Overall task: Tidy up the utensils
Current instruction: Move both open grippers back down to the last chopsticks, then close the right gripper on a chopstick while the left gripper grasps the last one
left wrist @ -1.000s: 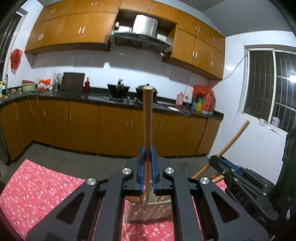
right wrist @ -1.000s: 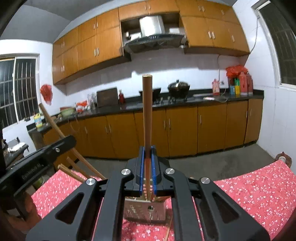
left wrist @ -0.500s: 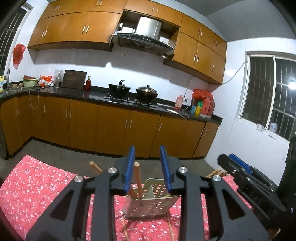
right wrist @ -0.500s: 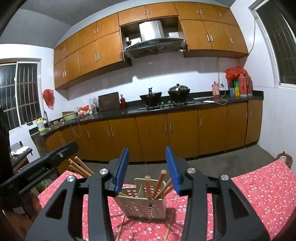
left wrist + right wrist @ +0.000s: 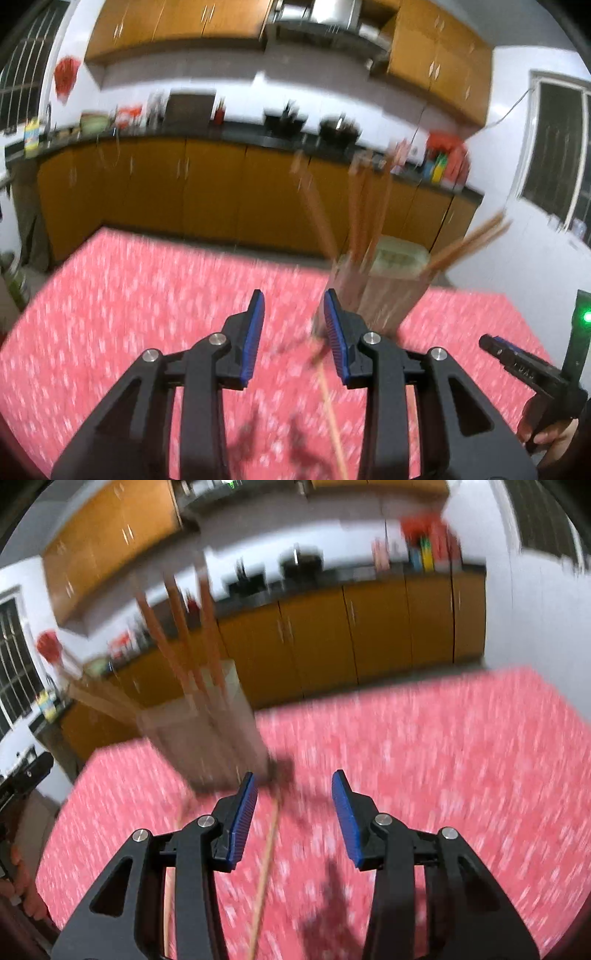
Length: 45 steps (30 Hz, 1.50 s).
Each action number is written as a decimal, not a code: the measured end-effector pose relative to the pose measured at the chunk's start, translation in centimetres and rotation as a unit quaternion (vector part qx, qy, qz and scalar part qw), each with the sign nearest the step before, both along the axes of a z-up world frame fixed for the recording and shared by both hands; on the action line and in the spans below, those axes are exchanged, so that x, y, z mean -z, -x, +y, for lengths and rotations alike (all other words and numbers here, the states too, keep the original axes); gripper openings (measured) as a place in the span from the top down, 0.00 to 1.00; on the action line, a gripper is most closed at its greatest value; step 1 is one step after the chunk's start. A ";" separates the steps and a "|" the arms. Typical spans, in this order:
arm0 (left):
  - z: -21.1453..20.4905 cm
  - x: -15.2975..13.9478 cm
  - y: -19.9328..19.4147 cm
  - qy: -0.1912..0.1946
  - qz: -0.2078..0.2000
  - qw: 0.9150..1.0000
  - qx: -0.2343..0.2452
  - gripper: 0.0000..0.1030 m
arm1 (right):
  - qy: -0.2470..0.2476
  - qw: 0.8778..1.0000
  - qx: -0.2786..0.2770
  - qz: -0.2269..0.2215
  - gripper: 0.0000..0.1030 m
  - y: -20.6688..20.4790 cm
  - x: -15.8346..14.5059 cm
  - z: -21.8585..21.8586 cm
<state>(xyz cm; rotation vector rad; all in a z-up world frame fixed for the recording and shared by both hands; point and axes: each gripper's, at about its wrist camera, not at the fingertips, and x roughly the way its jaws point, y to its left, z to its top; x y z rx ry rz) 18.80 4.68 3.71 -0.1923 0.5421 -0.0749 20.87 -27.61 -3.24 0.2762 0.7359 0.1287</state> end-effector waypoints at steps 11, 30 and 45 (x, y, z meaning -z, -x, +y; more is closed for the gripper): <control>-3.0 8.1 0.7 -0.004 0.108 0.994 0.029 0.67 | 0.001 0.996 -0.061 0.059 0.72 2.3 5.4 4.5; -8.2 12.2 0.4 -0.063 0.166 0.980 0.088 0.67 | 0.034 0.997 -0.001 0.073 0.93 1.2 6.4 2.4; -3.4 12.2 -2.7 -0.096 0.160 0.982 0.029 0.92 | 0.051 0.997 -0.008 0.065 0.93 0.1 6.3 2.5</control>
